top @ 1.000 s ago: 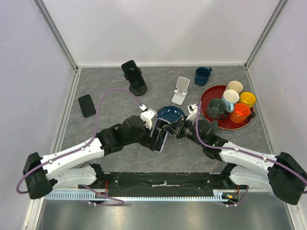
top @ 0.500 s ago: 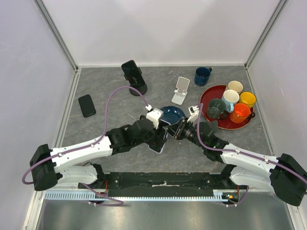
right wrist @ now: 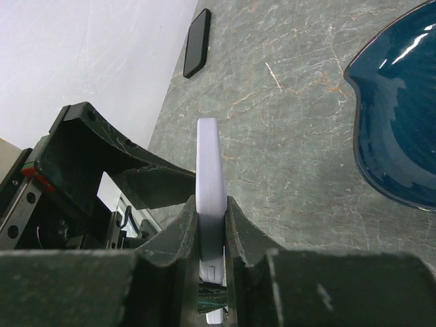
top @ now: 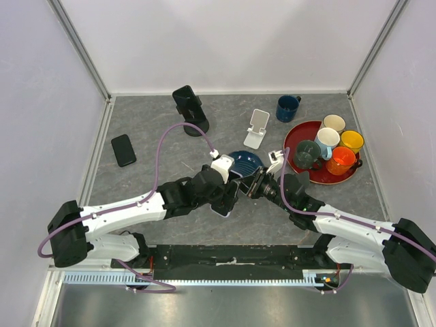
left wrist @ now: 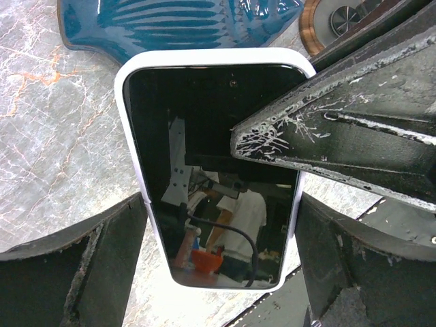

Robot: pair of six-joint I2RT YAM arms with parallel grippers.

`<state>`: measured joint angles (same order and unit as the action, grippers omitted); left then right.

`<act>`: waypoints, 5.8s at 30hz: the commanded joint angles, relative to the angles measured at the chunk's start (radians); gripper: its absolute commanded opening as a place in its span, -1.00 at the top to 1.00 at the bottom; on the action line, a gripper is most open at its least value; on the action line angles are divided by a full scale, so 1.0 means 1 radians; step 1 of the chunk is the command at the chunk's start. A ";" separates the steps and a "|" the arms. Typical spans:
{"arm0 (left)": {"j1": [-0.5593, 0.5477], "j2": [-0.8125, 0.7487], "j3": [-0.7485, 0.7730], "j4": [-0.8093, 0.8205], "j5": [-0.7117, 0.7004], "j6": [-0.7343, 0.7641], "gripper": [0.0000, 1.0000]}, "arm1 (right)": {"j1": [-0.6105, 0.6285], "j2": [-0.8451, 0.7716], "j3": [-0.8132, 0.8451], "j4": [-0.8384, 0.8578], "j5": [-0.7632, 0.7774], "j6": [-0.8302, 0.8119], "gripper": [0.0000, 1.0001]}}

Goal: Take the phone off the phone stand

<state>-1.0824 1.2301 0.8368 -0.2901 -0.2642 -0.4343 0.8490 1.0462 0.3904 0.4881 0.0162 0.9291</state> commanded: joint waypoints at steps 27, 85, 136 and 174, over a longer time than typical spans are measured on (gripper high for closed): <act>0.065 -0.087 -0.030 -0.099 -0.112 -0.093 0.96 | 0.005 -0.254 0.074 -0.297 0.299 -0.240 -0.96; 1.173 0.968 0.871 -0.374 0.072 0.213 0.56 | 0.005 -1.034 -0.232 -0.358 0.580 -0.679 -0.96; 1.207 0.947 0.815 -0.414 0.197 0.233 -0.90 | 0.007 -1.034 -0.228 -0.365 0.550 -0.673 -0.96; 1.204 0.386 0.283 0.810 1.101 -0.210 -0.96 | 0.005 -1.043 -0.212 -0.395 0.504 -0.677 -0.96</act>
<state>0.1223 1.5490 1.0977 0.1856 0.5545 -0.5026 0.8536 0.0143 0.1627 0.0879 0.5373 0.2573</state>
